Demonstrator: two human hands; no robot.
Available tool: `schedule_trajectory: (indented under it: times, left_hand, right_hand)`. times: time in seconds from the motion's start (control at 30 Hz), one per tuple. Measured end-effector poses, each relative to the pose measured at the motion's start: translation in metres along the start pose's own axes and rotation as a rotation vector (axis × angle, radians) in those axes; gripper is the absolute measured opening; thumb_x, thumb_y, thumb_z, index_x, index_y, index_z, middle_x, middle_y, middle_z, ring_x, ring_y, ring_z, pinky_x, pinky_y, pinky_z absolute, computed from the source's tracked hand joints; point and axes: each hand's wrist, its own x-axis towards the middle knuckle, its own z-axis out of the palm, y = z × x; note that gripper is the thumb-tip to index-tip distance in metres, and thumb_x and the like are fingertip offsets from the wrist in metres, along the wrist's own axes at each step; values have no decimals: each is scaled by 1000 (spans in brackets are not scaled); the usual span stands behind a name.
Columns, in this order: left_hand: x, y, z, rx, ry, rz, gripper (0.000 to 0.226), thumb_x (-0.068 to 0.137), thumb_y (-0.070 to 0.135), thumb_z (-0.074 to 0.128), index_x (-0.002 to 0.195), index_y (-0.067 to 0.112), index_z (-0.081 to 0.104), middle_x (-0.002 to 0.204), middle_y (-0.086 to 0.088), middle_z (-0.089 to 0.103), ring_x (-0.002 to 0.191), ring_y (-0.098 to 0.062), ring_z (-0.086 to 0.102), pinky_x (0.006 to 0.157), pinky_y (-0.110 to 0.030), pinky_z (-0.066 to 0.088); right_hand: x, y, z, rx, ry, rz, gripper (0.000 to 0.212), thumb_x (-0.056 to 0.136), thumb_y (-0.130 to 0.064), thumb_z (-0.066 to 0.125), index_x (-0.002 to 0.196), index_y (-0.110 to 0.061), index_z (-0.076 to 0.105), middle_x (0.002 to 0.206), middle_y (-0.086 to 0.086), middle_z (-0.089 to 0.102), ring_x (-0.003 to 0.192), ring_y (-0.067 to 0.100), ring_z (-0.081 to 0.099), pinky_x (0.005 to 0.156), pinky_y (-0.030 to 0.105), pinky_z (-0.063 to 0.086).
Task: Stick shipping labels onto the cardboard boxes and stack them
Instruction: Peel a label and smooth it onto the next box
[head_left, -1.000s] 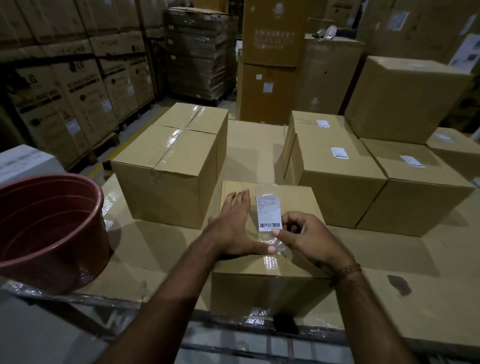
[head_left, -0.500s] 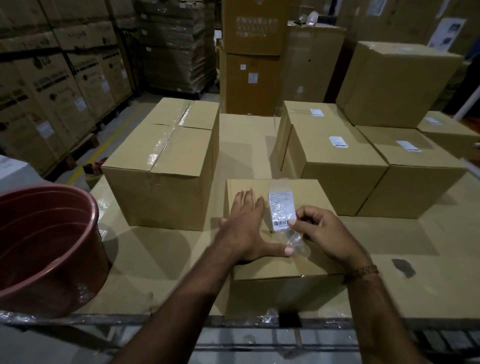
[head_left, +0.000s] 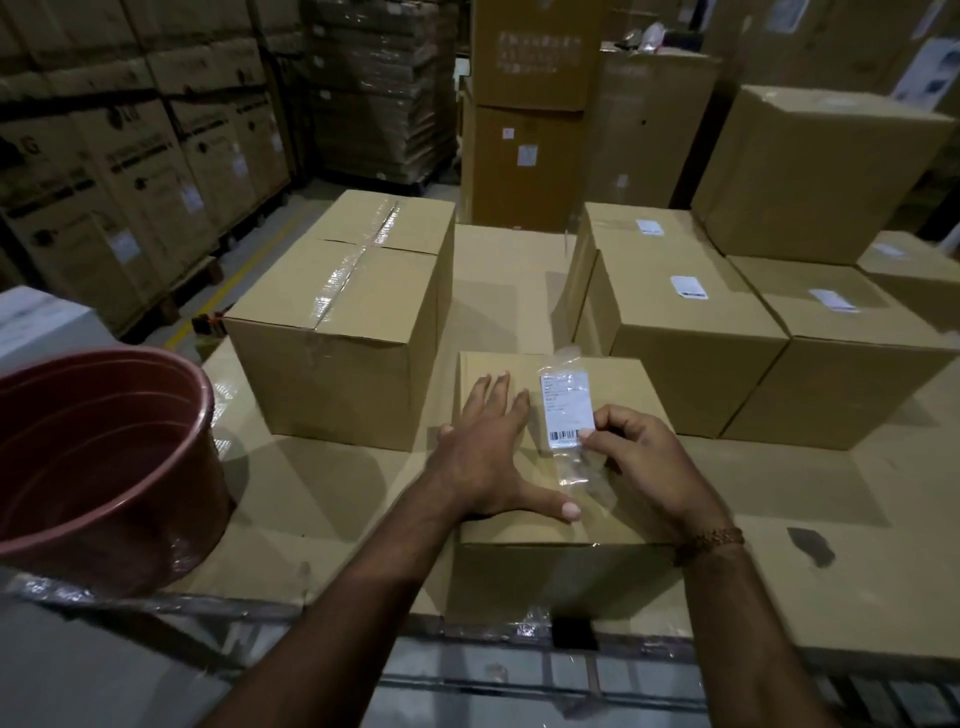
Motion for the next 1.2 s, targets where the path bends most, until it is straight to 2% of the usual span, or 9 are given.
schedule_trajectory:
  times: [0.1,0.2,0.33,0.47,0.67,0.9,0.97,1.03,1.2]
  left_hand:
    - [-7,-4,3,-1,68,16,143,57,97,67,169,32,7,176,12,-13,160,-10,-18,123,-68,22]
    - [-16,-5,0,16,96,42,125,71,94,60,168,33,12,176,12,-6,161,-9,-11,125,-61,22]
    - [-30,-15,-11,121,79,39,103,86,86,52,167,32,19,177,3,1,162,-18,-9,128,-59,16]
    - [-56,-30,-37,160,96,-2,97,90,81,53,167,31,24,177,-1,-1,162,-21,-12,128,-53,11]
    - [-98,-87,-96,305,270,-77,99,91,85,38,168,25,19,177,-8,0,162,-26,-10,131,-51,14]
    - [-162,-196,-169,321,422,-178,96,91,84,35,167,27,21,176,-6,9,163,-25,5,131,-48,17]
    - [-179,-232,-186,282,467,-223,91,93,81,40,166,29,26,175,-4,16,162,-24,12,128,-47,19]
    - [-194,-269,-197,245,503,-272,86,94,78,45,163,29,33,172,-3,27,159,-24,23,126,-48,24]
    - [-218,-344,-215,214,562,-360,76,97,71,50,157,22,47,158,-2,51,143,-24,47,112,-46,42]
  right_hand:
    - [0,-6,-2,6,-8,28,11,99,-6,68,95,3,72,101,22,77,86,25,70,74,31,58]
    - [3,-13,-4,36,8,75,16,100,-9,68,103,7,72,104,19,79,96,33,73,86,44,61]
    - [11,-21,4,-90,144,64,16,98,-16,74,82,-10,76,88,7,81,86,28,75,79,42,60]
    - [14,-35,33,-115,191,38,18,95,-17,76,82,-4,72,89,13,80,81,25,72,80,43,61]
    - [16,-62,118,-115,132,-54,20,96,-21,76,88,-3,73,89,19,76,72,18,61,71,35,51]
    - [16,-90,249,-63,87,-116,20,97,-16,76,81,-7,69,85,19,74,73,21,63,66,25,52]
    - [15,-97,286,-58,56,-103,17,98,-19,76,86,-6,72,94,18,78,82,32,74,79,36,63]
    - [14,-103,321,-37,38,-96,16,98,-19,76,88,-6,73,98,18,78,93,34,77,89,52,61]
    - [15,-108,395,-21,-30,-86,8,96,-15,78,91,-13,73,86,6,81,83,25,79,77,47,65]
